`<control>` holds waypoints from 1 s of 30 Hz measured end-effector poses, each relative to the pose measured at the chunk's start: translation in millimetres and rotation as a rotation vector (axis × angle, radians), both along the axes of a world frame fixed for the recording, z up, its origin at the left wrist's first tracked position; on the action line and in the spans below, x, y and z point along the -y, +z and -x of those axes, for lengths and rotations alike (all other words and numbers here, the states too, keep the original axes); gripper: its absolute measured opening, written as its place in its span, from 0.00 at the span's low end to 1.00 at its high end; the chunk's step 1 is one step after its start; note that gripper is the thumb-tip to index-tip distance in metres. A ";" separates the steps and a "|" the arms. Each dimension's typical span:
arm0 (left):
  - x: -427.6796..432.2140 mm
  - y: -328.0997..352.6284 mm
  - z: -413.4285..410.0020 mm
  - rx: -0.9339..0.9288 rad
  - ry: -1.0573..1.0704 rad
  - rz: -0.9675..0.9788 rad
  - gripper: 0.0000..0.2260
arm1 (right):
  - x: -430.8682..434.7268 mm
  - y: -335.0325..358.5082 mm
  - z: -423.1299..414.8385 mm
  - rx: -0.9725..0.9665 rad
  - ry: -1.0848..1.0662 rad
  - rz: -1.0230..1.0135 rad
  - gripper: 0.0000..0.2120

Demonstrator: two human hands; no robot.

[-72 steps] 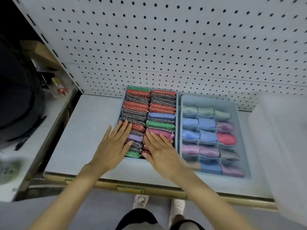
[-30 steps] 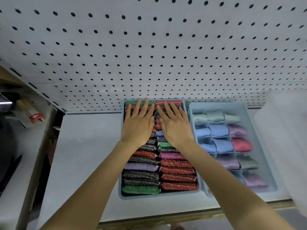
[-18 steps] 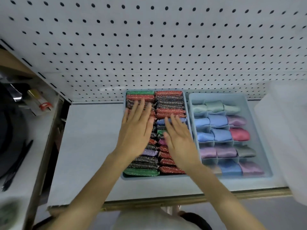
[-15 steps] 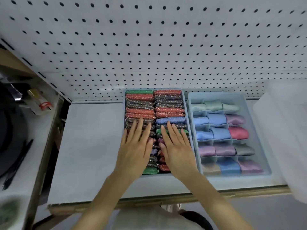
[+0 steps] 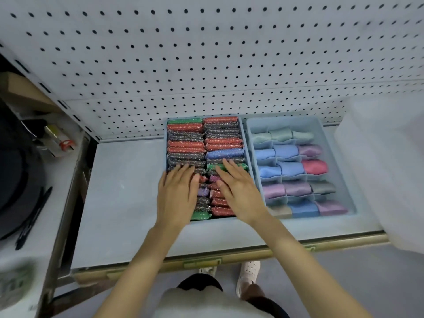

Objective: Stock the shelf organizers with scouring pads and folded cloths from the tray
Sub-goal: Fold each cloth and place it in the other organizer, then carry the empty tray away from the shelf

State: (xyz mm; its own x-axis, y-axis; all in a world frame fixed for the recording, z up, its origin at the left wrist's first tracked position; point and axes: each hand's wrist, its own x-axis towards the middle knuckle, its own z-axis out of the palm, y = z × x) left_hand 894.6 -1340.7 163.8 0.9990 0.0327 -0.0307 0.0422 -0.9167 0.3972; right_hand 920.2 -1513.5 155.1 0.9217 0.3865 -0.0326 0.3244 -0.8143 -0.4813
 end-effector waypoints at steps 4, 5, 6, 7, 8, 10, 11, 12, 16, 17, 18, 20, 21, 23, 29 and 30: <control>23.0 35.5 -8.5 0.137 0.032 0.144 0.26 | 41.7 27.3 11.3 -0.092 -0.189 -0.347 0.17; 39.8 45.6 -10.7 0.149 0.008 0.177 0.24 | 58.8 35.1 13.6 -0.077 -0.239 -0.392 0.16; 59.5 53.6 -12.8 0.141 -0.017 0.214 0.22 | 77.8 41.8 14.5 -0.051 -0.286 -0.424 0.16; 81.1 59.8 -14.4 0.116 -0.042 0.267 0.21 | 98.4 48.5 15.4 -0.027 -0.334 -0.454 0.15; 104.4 65.1 -14.4 0.089 -0.070 0.337 0.20 | 120.1 54.5 16.1 -0.012 -0.378 -0.484 0.14; 152.9 69.8 -11.6 -0.001 -0.120 0.525 0.19 | 166.0 65.4 18.6 0.018 -0.433 -0.537 0.14; 177.5 69.4 -8.7 -0.049 -0.127 0.610 0.18 | 190.0 69.6 20.0 0.029 -0.464 -0.545 0.15; 201.3 68.2 -5.7 -0.085 -0.127 0.667 0.17 | 214.4 73.1 19.9 0.029 -0.507 -0.544 0.15; 293.3 57.4 -2.7 -0.051 -0.144 0.701 0.18 | 315.6 81.9 7.3 0.072 -0.621 -0.537 0.10; 315.9 55.7 -5.0 -0.053 -0.124 0.727 0.18 | 341.8 82.9 2.6 0.087 -0.628 -0.533 0.10; 338.4 54.9 -7.5 -0.076 -0.082 0.751 0.19 | 369.7 81.5 -3.2 0.103 -0.632 -0.513 0.11; 380.8 50.8 -14.6 -0.093 0.058 0.806 0.20 | 428.9 74.1 -17.5 0.139 -0.622 -0.406 0.11; 399.2 47.6 -19.5 -0.090 0.152 0.851 0.21 | 458.5 68.6 -25.9 0.165 -0.610 -0.316 0.11; 429.2 37.3 -24.4 -0.137 0.342 0.925 0.24 | 512.8 62.3 -37.6 0.201 -0.632 -0.074 0.17; 470.9 23.1 -11.6 -0.282 0.523 1.000 0.24 | 600.1 55.5 -51.3 -0.279 -0.747 -0.021 0.32; 472.4 24.6 -9.4 -0.285 0.537 1.038 0.25 | 603.8 55.3 -52.8 -0.319 -0.742 -0.041 0.31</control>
